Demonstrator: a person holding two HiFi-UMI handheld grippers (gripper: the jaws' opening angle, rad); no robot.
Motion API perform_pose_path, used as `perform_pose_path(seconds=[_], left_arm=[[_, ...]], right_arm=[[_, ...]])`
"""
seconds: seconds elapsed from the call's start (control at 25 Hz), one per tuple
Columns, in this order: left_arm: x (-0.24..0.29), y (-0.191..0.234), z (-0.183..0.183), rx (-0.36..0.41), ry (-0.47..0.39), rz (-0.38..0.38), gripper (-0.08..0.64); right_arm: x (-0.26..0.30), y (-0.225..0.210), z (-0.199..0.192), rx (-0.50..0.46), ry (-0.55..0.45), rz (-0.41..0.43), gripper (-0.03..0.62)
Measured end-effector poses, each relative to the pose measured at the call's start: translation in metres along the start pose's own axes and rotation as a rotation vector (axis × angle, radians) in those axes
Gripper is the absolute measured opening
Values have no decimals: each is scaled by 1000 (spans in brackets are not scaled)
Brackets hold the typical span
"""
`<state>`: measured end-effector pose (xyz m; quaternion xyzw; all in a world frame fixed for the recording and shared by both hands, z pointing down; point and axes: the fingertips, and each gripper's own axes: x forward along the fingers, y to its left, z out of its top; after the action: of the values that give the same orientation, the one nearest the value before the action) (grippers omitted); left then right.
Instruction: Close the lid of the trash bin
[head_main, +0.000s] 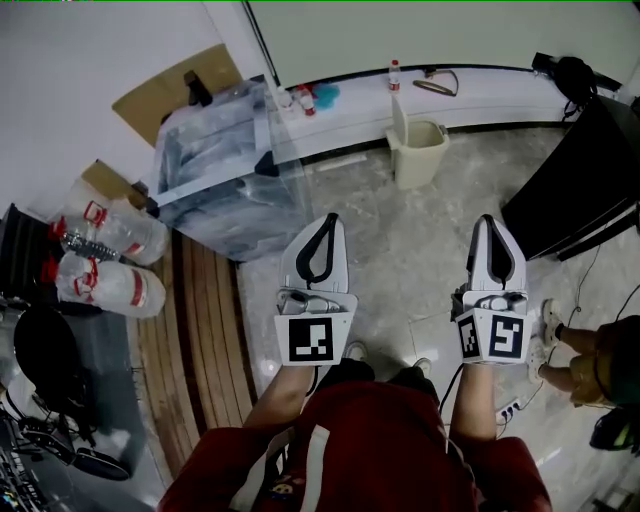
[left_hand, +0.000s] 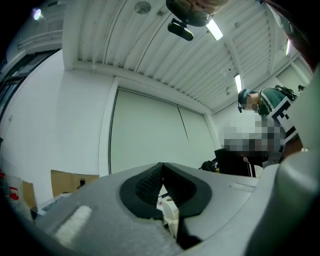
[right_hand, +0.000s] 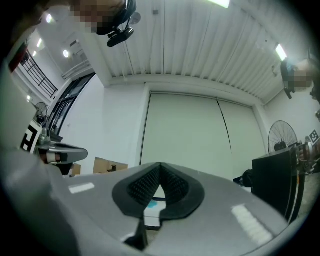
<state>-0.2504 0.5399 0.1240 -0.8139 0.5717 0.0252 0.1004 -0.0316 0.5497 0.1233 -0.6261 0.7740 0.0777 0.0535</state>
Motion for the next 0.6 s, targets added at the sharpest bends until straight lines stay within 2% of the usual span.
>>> perform_pose_path(seconds=[0.24,0.6], left_arm=[[12,46,-9,-3,-8,-11,5],[37,67,-26,-33,-15,-20,5]], right_arm=[[24,28,-5,-23,18,-13,0],[53,31,-19,-48,31,-27,0]])
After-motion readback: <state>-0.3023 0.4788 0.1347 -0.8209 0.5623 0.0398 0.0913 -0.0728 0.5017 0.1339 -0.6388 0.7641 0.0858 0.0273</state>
